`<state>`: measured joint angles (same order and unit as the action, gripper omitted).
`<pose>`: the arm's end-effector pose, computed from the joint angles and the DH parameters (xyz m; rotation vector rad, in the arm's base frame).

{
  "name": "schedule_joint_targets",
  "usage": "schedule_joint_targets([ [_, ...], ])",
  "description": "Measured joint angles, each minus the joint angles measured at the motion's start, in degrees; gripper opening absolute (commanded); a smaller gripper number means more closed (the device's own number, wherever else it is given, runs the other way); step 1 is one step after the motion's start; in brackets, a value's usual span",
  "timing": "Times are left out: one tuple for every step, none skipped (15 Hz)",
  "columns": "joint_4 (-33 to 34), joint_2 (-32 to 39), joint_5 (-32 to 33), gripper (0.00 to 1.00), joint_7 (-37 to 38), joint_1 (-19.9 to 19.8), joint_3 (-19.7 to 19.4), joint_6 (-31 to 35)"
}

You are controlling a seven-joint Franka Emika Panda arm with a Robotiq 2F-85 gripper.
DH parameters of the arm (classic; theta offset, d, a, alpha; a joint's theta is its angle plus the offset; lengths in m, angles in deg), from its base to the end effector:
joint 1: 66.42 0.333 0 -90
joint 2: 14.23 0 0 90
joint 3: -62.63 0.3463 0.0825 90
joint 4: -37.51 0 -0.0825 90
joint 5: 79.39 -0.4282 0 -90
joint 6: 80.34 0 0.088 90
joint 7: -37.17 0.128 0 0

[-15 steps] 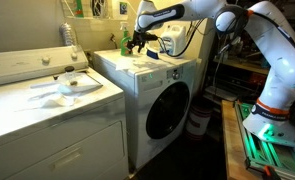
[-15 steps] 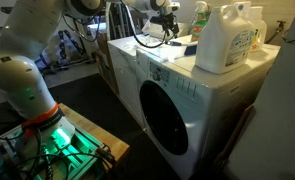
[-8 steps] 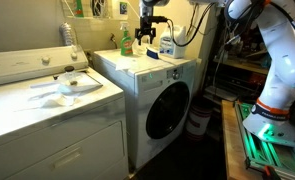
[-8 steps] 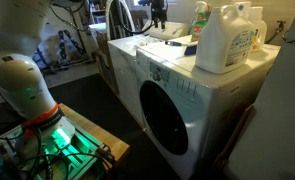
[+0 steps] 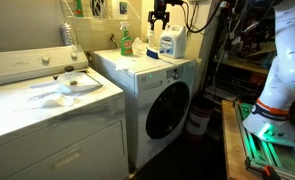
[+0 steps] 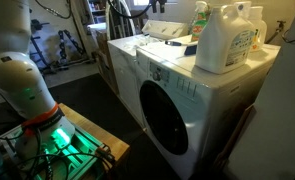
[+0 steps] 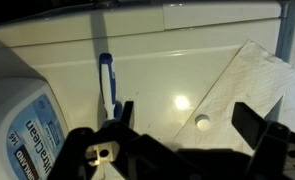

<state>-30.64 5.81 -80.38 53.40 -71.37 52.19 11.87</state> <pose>0.6981 -0.1641 0.6077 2.9839 -0.8238 0.1178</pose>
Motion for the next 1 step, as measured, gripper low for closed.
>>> schedule_joint_targets([
  [0.2, -0.1, 0.0, 1.00, 0.0, 0.0, 0.0, 0.0],
])
